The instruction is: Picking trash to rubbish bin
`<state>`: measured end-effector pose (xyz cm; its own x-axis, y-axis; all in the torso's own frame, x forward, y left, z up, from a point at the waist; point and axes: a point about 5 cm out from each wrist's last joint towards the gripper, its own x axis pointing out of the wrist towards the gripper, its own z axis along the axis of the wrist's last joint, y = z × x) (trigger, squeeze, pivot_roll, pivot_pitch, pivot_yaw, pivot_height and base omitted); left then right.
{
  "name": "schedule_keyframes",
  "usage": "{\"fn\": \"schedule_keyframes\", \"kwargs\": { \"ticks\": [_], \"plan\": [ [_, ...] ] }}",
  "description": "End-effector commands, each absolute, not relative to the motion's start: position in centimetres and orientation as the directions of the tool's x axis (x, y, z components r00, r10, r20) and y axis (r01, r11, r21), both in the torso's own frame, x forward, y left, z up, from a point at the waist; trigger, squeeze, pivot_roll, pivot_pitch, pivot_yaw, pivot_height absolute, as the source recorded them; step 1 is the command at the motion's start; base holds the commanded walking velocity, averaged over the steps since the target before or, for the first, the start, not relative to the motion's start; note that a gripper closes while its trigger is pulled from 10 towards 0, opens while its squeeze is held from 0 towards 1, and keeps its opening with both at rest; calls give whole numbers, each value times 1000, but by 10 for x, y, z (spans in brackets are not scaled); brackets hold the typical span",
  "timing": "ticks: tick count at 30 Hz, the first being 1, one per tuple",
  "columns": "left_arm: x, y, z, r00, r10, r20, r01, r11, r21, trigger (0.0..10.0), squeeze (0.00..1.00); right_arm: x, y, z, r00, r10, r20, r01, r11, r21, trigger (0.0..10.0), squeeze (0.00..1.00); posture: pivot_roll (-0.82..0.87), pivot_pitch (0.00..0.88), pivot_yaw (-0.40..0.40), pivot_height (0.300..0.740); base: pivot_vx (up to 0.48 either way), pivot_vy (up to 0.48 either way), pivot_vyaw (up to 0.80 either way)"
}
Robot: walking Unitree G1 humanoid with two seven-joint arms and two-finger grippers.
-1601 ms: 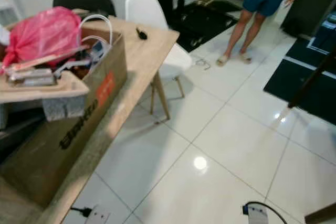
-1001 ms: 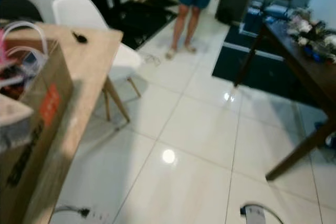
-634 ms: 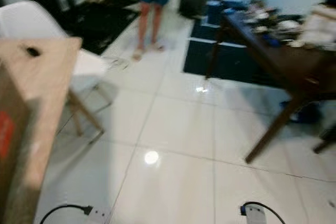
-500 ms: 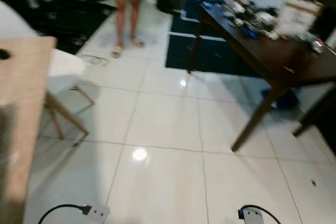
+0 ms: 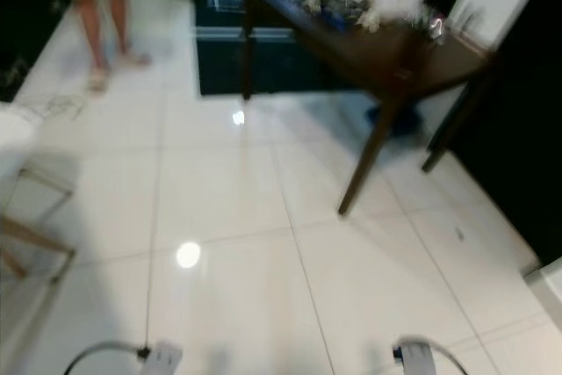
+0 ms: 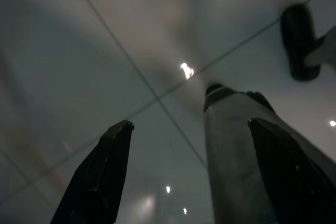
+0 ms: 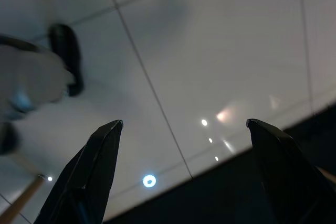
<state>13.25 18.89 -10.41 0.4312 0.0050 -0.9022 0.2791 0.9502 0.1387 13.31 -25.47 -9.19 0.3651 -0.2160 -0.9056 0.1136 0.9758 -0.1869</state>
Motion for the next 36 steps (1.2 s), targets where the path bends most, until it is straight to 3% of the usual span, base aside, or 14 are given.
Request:
{"fn": "schedule_keyframes", "kwargs": {
  "ticks": [1,12,17,20,21,23,29,36],
  "plan": [
    [109,185,-112,353,0,-936,289,951,110,10000,0,134,-253,-92,367,-209,-907,94,978,-187,10000,0,93,99,-96,740,0,0,-788],
    [114,181,-111,360,-5,-933,293,950,108,10000,0,137,-254,-90,374,-202,-905,13,977,-213,10000,0,87,81,-120,740,0,0,-788],
    [115,179,-111,363,-9,-932,298,949,107,10000,0,140,-255,-89,382,-211,-900,15,975,-222,10000,0,85,77,-111,740,0,0,0],
    [115,180,-111,355,-14,-935,329,938,111,10000,0,143,-253,-89,396,-217,-892,46,975,-217,10000,0,71,70,-80,740,0,0,0],
    [116,182,-111,352,-16,-936,348,930,115,10000,0,143,-252,-89,398,-221,-890,60,975,-215,10000,0,52,68,-31,740,0,0,0],
    [116,182,-111,350,-18,-937,360,925,117,10000,0,143,-251,-89,400,-223,-889,70,975,-213,10000,0,52,68,-31,740,0,0,0],
    [127,205,-104,354,7,-935,448,876,176,10000,0,135,-242,-95,388,-246,-888,258,954,-151,10000,0,-1,61,72,740,0,0,0],
    [146,227,-93,394,51,-918,432,871,234,10000,0,128,-229,-100,375,-231,-898,282,951,-128,10000,0,-2,45,80,740,0,0,0]
  ]
}}
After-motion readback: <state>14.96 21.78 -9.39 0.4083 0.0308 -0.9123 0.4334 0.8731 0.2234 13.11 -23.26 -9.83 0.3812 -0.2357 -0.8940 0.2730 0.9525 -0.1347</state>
